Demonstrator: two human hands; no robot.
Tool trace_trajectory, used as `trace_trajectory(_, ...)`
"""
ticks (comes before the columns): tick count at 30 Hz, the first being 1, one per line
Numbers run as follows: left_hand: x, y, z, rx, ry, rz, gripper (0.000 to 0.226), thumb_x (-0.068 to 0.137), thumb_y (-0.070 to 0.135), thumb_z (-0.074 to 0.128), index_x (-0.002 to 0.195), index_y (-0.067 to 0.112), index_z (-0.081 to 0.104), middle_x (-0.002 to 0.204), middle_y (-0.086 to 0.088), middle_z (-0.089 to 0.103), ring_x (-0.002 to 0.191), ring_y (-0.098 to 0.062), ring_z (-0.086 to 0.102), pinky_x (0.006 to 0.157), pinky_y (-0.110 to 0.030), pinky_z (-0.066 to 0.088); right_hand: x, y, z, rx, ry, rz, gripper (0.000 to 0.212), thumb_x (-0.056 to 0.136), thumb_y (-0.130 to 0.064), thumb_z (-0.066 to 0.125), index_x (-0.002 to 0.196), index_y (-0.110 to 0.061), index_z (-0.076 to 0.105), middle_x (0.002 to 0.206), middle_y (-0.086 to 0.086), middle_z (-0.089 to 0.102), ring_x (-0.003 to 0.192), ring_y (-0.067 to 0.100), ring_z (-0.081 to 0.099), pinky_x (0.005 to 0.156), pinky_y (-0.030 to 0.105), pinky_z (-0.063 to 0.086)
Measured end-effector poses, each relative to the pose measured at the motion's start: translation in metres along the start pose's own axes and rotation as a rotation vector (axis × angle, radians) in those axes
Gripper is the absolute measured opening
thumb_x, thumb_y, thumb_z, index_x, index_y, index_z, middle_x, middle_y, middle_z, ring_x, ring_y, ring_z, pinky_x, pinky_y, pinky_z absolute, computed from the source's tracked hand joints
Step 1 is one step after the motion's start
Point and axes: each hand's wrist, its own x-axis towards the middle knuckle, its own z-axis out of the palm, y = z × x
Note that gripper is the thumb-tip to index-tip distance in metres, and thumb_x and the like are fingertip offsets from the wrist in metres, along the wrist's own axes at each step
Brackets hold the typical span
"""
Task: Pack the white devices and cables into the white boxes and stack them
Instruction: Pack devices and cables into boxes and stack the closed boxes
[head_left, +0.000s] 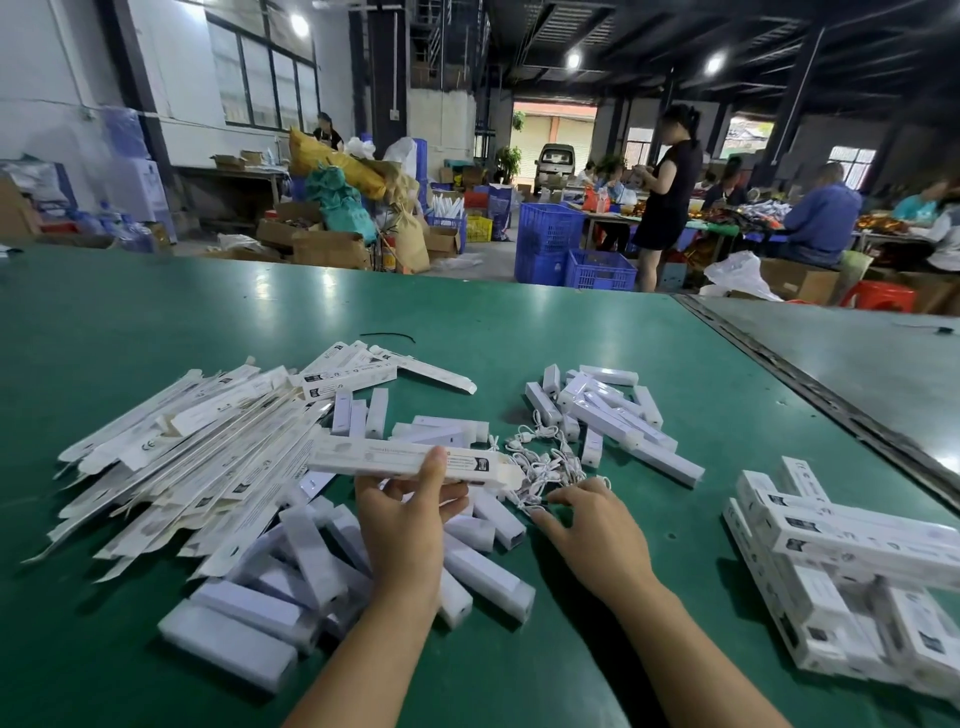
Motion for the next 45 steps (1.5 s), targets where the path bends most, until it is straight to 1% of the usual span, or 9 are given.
trace_trajectory(7, 0.004, -0.001, 0.000, -0.006, 0.031, -0.008, 0.035, 0.089, 0.011, 0.072, 0.119, 0.004, 0.055, 0.097, -0.017, 0.073, 0.064, -0.027, 0.074, 0.054, -0.029, 0.058, -0.003, -0.004, -0.005, 0.099, 0.021, -0.033, 0.014, 0.086, -0.036, 0.068, 0.083, -0.023, 0.071, 0.085, -0.010, 0.064, 0.086, 0.013, 0.061, 0.074, 0.030, 0.051)
trace_trajectory(11, 0.006, 0.000, -0.002, -0.016, 0.035, -0.008, 0.035, 0.089, 0.011, 0.072, 0.119, 0.006, 0.056, 0.095, -0.015, 0.075, 0.063, -0.027, 0.073, 0.054, -0.029, 0.058, -0.004, -0.004, -0.014, 0.263, 0.131, -0.012, 0.016, 0.077, -0.020, 0.071, 0.067, -0.018, 0.059, 0.076, -0.008, 0.061, 0.072, 0.011, 0.056, 0.062, 0.019, 0.043)
trace_trajectory(14, 0.006, 0.001, -0.002, -0.022, 0.035, -0.018, 0.035, 0.089, 0.012, 0.072, 0.120, 0.008, 0.056, 0.088, -0.006, 0.076, 0.064, -0.026, 0.074, 0.054, -0.027, 0.057, -0.005, 0.000, -0.021, 0.270, 0.134, -0.132, 0.024, 0.075, -0.013, 0.072, 0.061, -0.015, 0.053, 0.094, -0.011, 0.059, 0.084, 0.009, 0.057, 0.070, 0.007, 0.038)
trace_trajectory(18, 0.006, 0.002, -0.002, -0.022, 0.040, -0.029, 0.036, 0.089, 0.013, 0.072, 0.121, 0.009, 0.056, 0.088, -0.004, 0.077, 0.065, -0.026, 0.074, 0.054, -0.027, 0.057, -0.007, 0.005, -0.029, 0.242, -0.171, -0.315, 0.030, 0.073, -0.014, 0.073, 0.056, -0.025, 0.051, 0.116, -0.018, 0.058, 0.100, 0.000, 0.059, 0.081, 0.014, 0.045)
trace_trajectory(21, 0.007, 0.002, -0.003, -0.022, 0.046, -0.033, 0.035, 0.089, 0.013, 0.072, 0.120, 0.008, 0.056, 0.087, -0.003, 0.077, 0.065, -0.026, 0.074, 0.054, -0.028, 0.058, -0.007, 0.008, -0.029, 0.157, -0.310, -0.363, 0.023, 0.075, -0.025, 0.074, 0.059, -0.028, 0.057, 0.123, -0.023, 0.055, 0.102, -0.009, 0.056, 0.083, 0.012, 0.046)
trace_trajectory(26, 0.008, 0.002, -0.003, -0.023, 0.057, -0.039, 0.036, 0.089, 0.013, 0.073, 0.121, 0.008, 0.056, 0.089, -0.005, 0.076, 0.065, -0.025, 0.074, 0.054, -0.028, 0.058, -0.008, 0.010, -0.029, 0.261, -0.290, -0.360, 0.020, 0.072, -0.043, 0.082, 0.074, -0.038, 0.062, 0.117, -0.024, 0.052, 0.094, -0.004, 0.060, 0.081, 0.019, 0.050)
trace_trajectory(30, 0.007, 0.002, -0.003, -0.023, 0.048, -0.037, 0.035, 0.089, 0.013, 0.073, 0.120, 0.008, 0.056, 0.085, -0.001, 0.077, 0.063, -0.024, 0.074, 0.053, -0.027, 0.057, -0.006, 0.014, -0.031, 0.167, -0.244, -0.304, 0.049, 0.060, -0.064, 0.080, 0.092, -0.039, 0.054, 0.101, -0.020, 0.051, 0.082, -0.002, 0.048, 0.067, 0.014, 0.037)
trace_trajectory(33, 0.008, 0.002, -0.003, -0.019, 0.043, -0.039, 0.036, 0.089, 0.013, 0.072, 0.120, 0.008, 0.056, 0.083, 0.000, 0.077, 0.063, -0.023, 0.074, 0.053, -0.026, 0.057, -0.005, 0.013, -0.027, 0.123, -0.270, -0.252, 0.062, 0.058, -0.073, 0.075, 0.105, -0.041, 0.053, 0.108, -0.018, 0.050, 0.094, 0.002, 0.050, 0.080, 0.019, 0.042)
trace_trajectory(45, 0.008, 0.002, -0.004, -0.016, 0.048, -0.049, 0.030, 0.089, 0.014, 0.073, 0.114, 0.011, 0.058, 0.084, -0.004, 0.077, 0.065, -0.024, 0.074, 0.054, -0.028, 0.057, -0.010, -0.004, -0.019, -0.023, -0.243, -0.279, 0.046, 0.071, -0.061, 0.072, 0.105, -0.030, 0.069, 0.109, -0.009, 0.052, 0.093, 0.007, 0.047, 0.082, 0.017, 0.039)
